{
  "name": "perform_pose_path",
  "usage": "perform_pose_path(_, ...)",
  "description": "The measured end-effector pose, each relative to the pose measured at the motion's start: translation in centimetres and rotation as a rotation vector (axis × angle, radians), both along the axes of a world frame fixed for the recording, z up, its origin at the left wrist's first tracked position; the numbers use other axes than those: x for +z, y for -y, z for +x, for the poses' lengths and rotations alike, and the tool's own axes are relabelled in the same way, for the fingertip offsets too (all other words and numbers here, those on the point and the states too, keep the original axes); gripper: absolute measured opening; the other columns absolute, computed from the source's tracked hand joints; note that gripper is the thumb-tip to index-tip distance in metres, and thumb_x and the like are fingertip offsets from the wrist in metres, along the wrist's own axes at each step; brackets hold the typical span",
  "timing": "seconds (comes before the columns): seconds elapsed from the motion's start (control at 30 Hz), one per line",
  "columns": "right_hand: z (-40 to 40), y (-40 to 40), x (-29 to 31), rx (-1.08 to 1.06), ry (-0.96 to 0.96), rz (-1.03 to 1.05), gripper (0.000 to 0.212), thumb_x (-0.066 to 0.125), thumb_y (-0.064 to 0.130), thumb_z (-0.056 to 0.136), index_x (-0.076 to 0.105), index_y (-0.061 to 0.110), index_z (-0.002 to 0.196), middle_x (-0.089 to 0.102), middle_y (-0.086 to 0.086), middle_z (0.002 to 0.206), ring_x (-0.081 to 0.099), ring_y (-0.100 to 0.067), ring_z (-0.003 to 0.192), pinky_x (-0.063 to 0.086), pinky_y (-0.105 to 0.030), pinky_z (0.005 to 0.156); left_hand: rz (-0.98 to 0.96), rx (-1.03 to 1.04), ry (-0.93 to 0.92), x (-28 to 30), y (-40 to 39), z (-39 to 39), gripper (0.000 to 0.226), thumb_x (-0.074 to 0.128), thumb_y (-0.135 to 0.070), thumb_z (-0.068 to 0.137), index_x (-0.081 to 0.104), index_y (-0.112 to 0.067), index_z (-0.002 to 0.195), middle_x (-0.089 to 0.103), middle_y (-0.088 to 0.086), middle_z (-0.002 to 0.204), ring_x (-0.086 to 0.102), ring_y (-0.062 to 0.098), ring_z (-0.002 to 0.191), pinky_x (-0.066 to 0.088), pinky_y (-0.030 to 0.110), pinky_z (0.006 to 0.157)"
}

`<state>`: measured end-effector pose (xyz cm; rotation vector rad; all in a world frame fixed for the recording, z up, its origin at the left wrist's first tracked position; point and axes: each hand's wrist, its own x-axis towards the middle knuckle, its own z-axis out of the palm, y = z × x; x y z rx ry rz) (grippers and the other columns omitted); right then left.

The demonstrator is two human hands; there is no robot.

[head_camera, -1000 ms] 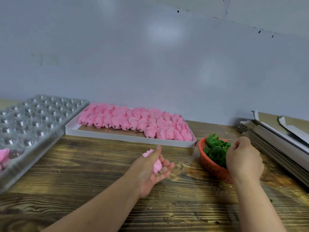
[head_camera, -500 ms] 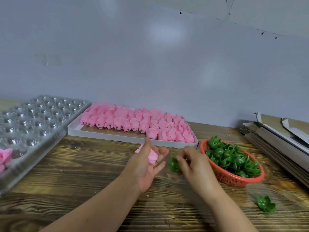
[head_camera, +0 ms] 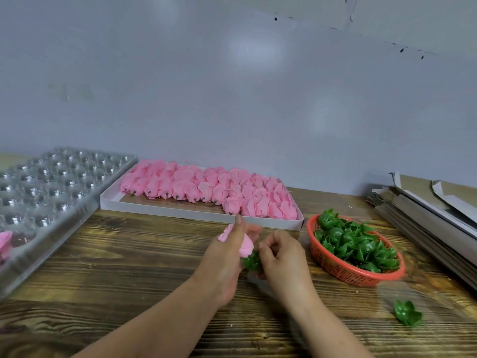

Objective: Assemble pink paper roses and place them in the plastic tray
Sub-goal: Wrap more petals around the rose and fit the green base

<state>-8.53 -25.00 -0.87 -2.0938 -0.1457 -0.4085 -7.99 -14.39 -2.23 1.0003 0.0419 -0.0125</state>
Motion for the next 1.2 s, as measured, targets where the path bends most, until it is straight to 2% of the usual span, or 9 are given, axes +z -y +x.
perform_pose_path(0.1, -0.1, -0.1, 0.0, 0.016, -0.019, -0.065, 0.023, 0.054, 0.001, 0.086, 0.05, 0.011, 0.066, 0.057, -0.003, 0.061, 0.054, -0.013, 0.053, 0.047, -0.028, 0.048, 0.062, 0.008, 0.043, 0.1, 0.2, -0.2, 0.057, 0.052, -0.057, 0.071, 0.073, -0.01, 0.097, 0.072, 0.011, 0.108, 0.064, 0.019, 0.109, 0.049, 0.038, 0.097)
perform_pose_path(0.17, -0.2, -0.3, 0.0, 0.036, -0.066, 0.022, 0.022, 0.053, 0.001, 0.087, 0.05, 0.009, 0.067, 0.06, -0.008, 0.066, 0.057, -0.013, 0.053, 0.046, -0.021, 0.044, 0.095, 0.012, 0.053, 0.1, 0.3, -0.4, 0.057, 0.053, -0.058, 0.069, 0.074, -0.012, 0.096, 0.073, 0.01, 0.105, 0.066, 0.02, 0.105, 0.052, 0.038, 0.09)
perform_pose_path(0.3, -0.7, -0.2, 0.5, 0.091, -0.112, 0.227, 0.017, 0.052, 0.001, 0.091, 0.053, 0.0, 0.074, 0.063, -0.01, 0.063, 0.063, -0.021, 0.052, 0.052, -0.031, 0.047, 0.158, -0.016, 0.064, 0.2, 0.2, -0.6, 0.049, 0.052, -0.056, 0.074, 0.075, -0.016, 0.091, 0.073, 0.013, 0.097, 0.068, 0.022, 0.087, 0.051, 0.031, 0.062)
perform_pose_path(0.5, -0.9, -0.3, 0.8, 0.132, -0.108, 0.362, 0.015, 0.054, -0.001, 0.09, 0.061, -0.006, 0.078, 0.067, -0.024, 0.073, 0.063, -0.032, 0.058, 0.054, -0.039, 0.054, 0.175, 0.005, 0.023, 0.1, 0.1, -0.3, 0.046, 0.052, -0.053, 0.074, 0.071, -0.016, 0.093, 0.075, 0.004, 0.094, 0.071, 0.021, 0.088, 0.052, 0.033, 0.066)
perform_pose_path(0.63, -1.0, 0.0, 0.7, 0.275, -0.213, 0.604, 0.031, 0.052, -0.017, 0.081, 0.07, 0.007, 0.07, 0.068, -0.014, 0.063, 0.061, -0.016, 0.051, 0.051, -0.021, 0.049, -0.019, -0.005, -0.086, 0.4, -0.5, 0.1, 0.046, 0.049, -0.048, 0.088, 0.065, -0.008, 0.103, 0.075, 0.009, 0.091, 0.069, 0.018, 0.063, 0.054, 0.031, 0.054)
perform_pose_path(0.8, -1.2, -0.5, -0.1, 0.346, -0.321, 0.659, 0.016, 0.061, -0.014, 0.079, 0.07, -0.001, 0.08, 0.066, -0.014, 0.065, 0.059, -0.016, 0.054, 0.052, -0.022, 0.054, -0.201, -0.062, -0.155, 0.5, -0.9, 0.5, 0.048, 0.039, -0.05, 0.095, 0.061, -0.01, 0.109, 0.075, 0.007, 0.098, 0.073, 0.017, 0.084, 0.055, 0.035, 0.064)
perform_pose_path(0.97, -1.2, -0.6, 0.0, 0.333, -0.312, 0.698, 0.024, 0.061, -0.012, 0.081, 0.074, 0.007, 0.073, 0.066, -0.014, 0.06, 0.059, -0.013, 0.047, 0.052, -0.019, 0.05, -0.217, -0.107, -0.175, 0.7, -0.8, 0.3, 0.044, 0.041, -0.047, 0.096, 0.06, -0.009, 0.109, 0.075, 0.006, 0.098, 0.074, 0.019, 0.075, 0.047, 0.035, 0.065)
perform_pose_path(1.03, -1.2, -0.6, 0.1, 0.319, -0.285, 0.717, 0.023, 0.061, -0.013, 0.08, 0.074, 0.006, 0.075, 0.067, -0.017, 0.063, 0.06, -0.014, 0.048, 0.053, -0.02, 0.052, -0.221, -0.137, -0.196, 0.7, -0.9, 0.1, 0.042, 0.042, -0.045, 0.097, 0.062, -0.01, 0.108, 0.075, 0.005, 0.1, 0.071, 0.02, 0.067, 0.049, 0.03, 0.055)
perform_pose_path(1.2, -1.1, -0.4, 0.3, 0.259, -0.297, 0.806, 0.013, 0.064, -0.01, 0.079, 0.071, 0.001, 0.078, 0.067, -0.019, 0.063, 0.061, -0.016, 0.048, 0.055, -0.02, 0.051, -0.254, -0.169, -0.214, 0.8, -0.8, 0.0, 0.048, 0.066, -0.036, 0.067, 0.067, -0.014, 0.11, 0.074, 0.009, 0.105, 0.053, 0.016, 0.056, 0.04, 0.026, 0.051)
